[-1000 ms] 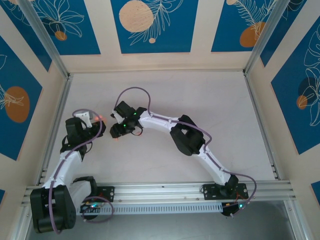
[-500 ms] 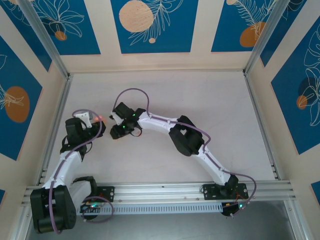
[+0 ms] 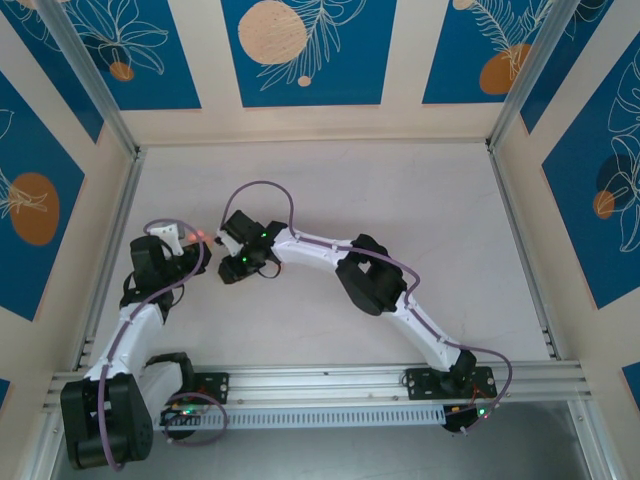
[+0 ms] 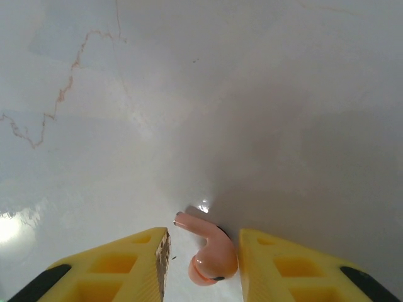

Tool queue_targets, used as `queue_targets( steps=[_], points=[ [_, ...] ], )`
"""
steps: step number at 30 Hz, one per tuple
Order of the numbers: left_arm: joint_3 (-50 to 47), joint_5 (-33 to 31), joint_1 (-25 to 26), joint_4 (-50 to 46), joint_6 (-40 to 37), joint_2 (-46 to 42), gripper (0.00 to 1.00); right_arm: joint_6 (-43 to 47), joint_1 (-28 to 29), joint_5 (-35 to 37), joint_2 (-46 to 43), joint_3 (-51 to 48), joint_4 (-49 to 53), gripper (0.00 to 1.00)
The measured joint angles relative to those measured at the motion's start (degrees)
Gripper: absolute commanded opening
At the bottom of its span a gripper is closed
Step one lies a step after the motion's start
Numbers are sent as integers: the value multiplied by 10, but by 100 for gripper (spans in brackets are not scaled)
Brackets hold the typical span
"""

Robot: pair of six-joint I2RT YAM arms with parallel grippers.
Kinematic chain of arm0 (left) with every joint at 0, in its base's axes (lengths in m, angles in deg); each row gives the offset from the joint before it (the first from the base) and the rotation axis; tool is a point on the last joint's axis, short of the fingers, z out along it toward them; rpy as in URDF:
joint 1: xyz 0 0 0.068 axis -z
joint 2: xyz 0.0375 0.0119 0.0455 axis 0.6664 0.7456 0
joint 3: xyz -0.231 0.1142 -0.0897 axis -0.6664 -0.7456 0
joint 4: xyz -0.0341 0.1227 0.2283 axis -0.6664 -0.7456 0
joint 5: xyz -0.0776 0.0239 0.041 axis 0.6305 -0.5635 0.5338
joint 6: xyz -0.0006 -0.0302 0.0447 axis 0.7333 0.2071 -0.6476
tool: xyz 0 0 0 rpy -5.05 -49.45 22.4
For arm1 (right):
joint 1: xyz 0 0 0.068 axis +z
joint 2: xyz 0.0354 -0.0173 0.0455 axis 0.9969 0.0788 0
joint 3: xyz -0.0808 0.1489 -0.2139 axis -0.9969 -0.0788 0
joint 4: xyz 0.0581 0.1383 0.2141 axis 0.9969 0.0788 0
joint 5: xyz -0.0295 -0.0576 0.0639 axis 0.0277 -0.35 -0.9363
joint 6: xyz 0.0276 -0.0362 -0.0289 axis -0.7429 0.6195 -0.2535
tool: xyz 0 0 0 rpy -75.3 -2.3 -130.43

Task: Insert the wireless bluetooth earbuds into the charging case

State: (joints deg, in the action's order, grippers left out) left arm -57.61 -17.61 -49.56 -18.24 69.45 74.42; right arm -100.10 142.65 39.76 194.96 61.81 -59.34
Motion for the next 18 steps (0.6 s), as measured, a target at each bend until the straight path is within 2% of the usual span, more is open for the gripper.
queue_targets(
  steps=[8, 18],
  points=[
    [0, 0, 0, -1, 0, -5, 21, 11, 3, 23, -12, -34, -27, 25],
    [0, 0, 0, -1, -2, -5, 21, 26, 2, 16, -50, -109, -79, 23]
  ],
)
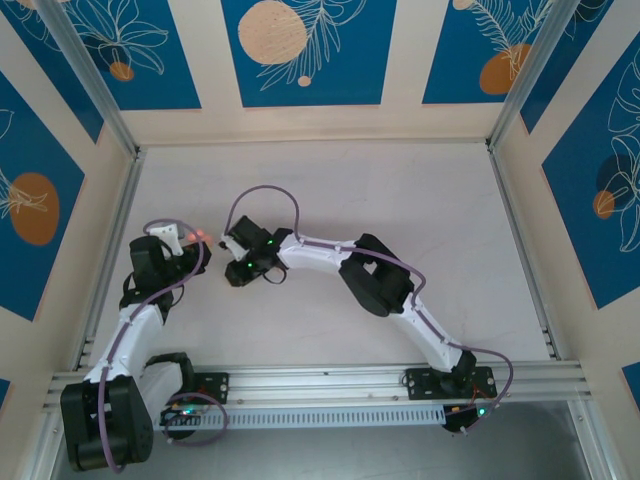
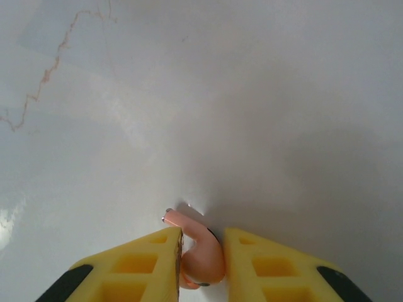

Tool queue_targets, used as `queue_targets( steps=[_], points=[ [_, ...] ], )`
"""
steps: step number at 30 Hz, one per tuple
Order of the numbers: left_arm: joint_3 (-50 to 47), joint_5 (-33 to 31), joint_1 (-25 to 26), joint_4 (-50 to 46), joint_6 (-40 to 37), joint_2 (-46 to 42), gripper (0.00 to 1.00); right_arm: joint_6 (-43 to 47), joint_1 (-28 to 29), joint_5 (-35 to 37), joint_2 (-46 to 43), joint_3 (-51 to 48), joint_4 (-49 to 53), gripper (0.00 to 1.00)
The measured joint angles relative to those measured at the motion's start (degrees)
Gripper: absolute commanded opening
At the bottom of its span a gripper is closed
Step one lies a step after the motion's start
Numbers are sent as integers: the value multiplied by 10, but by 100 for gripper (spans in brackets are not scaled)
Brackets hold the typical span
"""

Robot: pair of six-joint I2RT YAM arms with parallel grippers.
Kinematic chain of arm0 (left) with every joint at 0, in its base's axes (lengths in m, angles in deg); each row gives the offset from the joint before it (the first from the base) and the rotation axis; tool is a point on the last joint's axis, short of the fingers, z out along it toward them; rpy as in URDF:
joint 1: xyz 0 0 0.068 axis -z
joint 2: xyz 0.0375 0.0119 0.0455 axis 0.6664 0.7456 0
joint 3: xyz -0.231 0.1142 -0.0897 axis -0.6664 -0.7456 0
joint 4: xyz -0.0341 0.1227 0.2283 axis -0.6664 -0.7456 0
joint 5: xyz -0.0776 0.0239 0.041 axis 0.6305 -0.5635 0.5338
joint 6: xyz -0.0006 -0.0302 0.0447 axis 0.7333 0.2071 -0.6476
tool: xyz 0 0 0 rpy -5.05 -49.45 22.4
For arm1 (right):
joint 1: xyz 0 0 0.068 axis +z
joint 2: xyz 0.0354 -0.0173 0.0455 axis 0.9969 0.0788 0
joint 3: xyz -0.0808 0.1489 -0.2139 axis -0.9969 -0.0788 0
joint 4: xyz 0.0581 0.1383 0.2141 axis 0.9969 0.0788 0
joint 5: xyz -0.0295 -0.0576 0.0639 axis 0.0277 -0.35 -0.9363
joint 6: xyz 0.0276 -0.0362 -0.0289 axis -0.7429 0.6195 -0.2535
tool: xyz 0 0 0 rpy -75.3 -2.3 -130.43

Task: Insert the wireless bluetooth earbuds into the charging case

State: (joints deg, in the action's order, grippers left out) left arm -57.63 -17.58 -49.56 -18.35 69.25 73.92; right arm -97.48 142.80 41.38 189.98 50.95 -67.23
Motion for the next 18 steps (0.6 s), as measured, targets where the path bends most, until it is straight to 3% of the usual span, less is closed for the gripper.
queue_targets(
  steps=[7, 18],
  points=[
    [0, 0, 0, 0, 0, 0, 21, 54, -19, -32, -83, -125, 0, 23],
    [0, 20, 0, 8, -3, 3, 19, 226, -84, -91, -212, -257, 80, 24]
  ],
)
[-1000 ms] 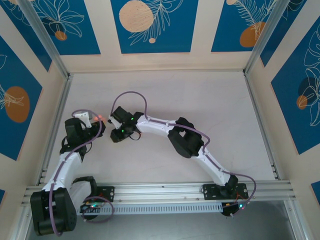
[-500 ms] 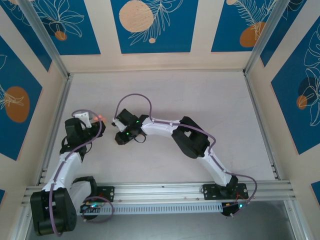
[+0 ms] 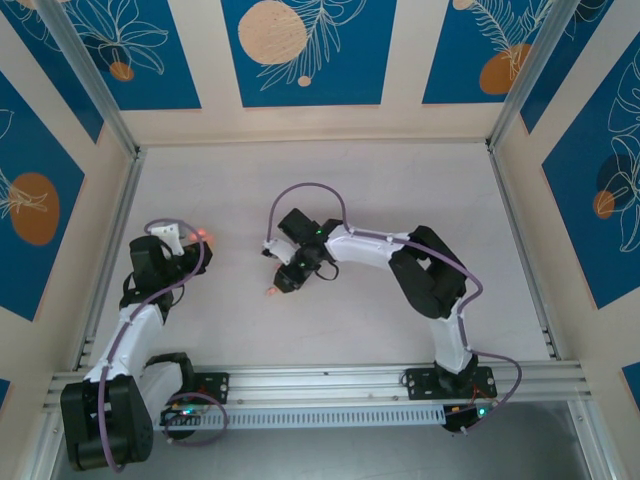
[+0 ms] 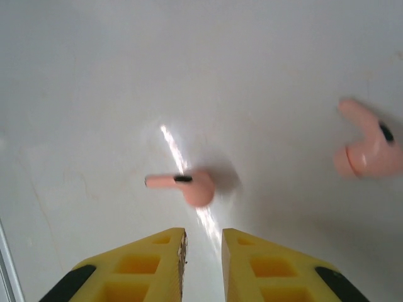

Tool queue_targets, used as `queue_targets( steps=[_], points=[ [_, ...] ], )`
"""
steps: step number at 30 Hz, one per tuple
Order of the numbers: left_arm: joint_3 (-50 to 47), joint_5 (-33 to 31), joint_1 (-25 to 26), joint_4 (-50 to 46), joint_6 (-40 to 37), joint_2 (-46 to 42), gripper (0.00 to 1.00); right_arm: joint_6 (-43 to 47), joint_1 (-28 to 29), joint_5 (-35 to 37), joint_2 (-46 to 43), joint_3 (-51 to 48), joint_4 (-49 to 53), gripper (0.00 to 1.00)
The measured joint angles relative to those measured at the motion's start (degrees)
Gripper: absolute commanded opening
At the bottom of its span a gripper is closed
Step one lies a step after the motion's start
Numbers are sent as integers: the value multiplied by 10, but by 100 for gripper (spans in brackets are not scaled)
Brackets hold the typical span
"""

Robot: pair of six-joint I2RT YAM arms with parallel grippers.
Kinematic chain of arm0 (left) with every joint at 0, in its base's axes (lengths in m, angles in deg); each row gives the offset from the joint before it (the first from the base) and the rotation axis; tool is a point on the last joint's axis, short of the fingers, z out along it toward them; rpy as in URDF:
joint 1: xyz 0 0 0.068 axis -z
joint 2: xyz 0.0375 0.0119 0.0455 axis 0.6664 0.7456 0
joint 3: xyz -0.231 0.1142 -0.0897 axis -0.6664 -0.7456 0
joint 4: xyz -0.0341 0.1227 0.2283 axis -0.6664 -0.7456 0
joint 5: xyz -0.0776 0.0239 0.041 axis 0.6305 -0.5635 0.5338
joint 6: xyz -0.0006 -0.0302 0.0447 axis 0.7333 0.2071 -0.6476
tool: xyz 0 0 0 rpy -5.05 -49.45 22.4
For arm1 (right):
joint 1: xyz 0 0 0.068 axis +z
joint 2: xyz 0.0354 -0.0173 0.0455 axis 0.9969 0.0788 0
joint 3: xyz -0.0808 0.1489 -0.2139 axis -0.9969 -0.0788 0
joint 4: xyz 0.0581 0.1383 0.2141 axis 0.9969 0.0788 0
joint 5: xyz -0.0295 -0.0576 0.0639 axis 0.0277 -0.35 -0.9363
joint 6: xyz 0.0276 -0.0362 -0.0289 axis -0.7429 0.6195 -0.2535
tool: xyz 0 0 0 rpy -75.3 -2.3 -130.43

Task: Insert the wireless bluetooth earbuds into the charging case

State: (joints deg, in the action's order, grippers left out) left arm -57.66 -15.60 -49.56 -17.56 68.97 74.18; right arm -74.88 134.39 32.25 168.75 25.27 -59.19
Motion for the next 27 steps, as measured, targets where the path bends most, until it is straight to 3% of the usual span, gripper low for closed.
queue_targets(
  steps=[8, 17, 27],
  points=[
    [0, 9, 0, 5, 0, 3, 19, 17, -9, -2, -22, -7, 62, 30],
    [0, 8, 0, 5, -2, 1, 19, -213, 20, 32, 1, 144, 169, 39],
    [-7, 10, 0, 9, -1, 1, 19, -375, 20, 29, 79, 165, 232, 40]
  ],
)
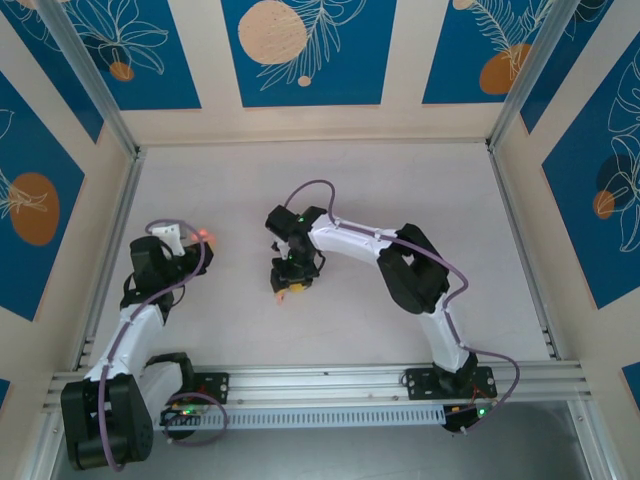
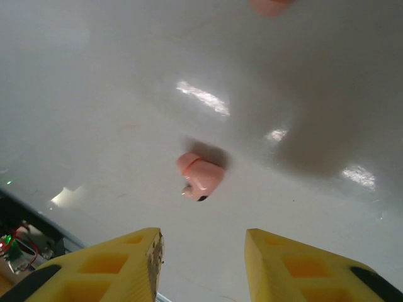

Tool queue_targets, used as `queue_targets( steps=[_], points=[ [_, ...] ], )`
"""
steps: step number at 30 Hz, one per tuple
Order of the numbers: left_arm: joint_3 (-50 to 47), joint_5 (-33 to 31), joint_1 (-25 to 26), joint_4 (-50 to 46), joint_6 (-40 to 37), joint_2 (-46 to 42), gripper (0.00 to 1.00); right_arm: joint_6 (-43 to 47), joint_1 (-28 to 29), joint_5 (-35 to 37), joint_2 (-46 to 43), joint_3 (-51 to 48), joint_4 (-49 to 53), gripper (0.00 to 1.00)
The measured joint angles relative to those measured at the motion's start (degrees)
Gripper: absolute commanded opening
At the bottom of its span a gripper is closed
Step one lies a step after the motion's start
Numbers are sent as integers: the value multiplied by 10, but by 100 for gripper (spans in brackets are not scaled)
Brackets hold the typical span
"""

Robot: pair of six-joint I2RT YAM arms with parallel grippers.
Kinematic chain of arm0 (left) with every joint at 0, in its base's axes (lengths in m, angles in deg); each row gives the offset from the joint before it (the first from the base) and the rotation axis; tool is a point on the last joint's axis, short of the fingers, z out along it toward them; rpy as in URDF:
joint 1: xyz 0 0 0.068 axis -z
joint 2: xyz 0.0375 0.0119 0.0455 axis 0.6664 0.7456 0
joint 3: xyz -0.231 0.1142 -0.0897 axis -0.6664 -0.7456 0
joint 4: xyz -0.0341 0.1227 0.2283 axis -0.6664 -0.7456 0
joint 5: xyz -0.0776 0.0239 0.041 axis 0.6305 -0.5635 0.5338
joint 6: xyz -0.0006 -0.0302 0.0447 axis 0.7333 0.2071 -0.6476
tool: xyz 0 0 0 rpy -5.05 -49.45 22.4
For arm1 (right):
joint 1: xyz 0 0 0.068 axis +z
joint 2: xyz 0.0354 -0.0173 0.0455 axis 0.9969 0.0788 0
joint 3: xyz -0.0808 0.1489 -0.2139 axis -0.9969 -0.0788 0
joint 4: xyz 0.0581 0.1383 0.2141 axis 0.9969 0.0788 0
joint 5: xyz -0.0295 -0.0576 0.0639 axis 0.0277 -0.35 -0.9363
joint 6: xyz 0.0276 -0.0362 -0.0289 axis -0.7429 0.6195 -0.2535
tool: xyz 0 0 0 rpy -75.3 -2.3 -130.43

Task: Insert the wireless bluetooth earbuds into the charging case

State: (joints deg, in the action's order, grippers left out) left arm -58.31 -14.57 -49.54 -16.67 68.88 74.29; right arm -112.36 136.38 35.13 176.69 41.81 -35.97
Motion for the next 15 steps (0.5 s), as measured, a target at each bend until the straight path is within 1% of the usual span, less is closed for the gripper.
queue_targets(
  steps=[5, 15],
  points=[
    [-3, 0, 0, 1, 0, 0, 19, -20, 0, -8, 17, 13, 5, 40],
    [-3, 0, 0, 8, 2, -4, 20, -22, 3, -14, 57, 51, 6, 38]
  ],
)
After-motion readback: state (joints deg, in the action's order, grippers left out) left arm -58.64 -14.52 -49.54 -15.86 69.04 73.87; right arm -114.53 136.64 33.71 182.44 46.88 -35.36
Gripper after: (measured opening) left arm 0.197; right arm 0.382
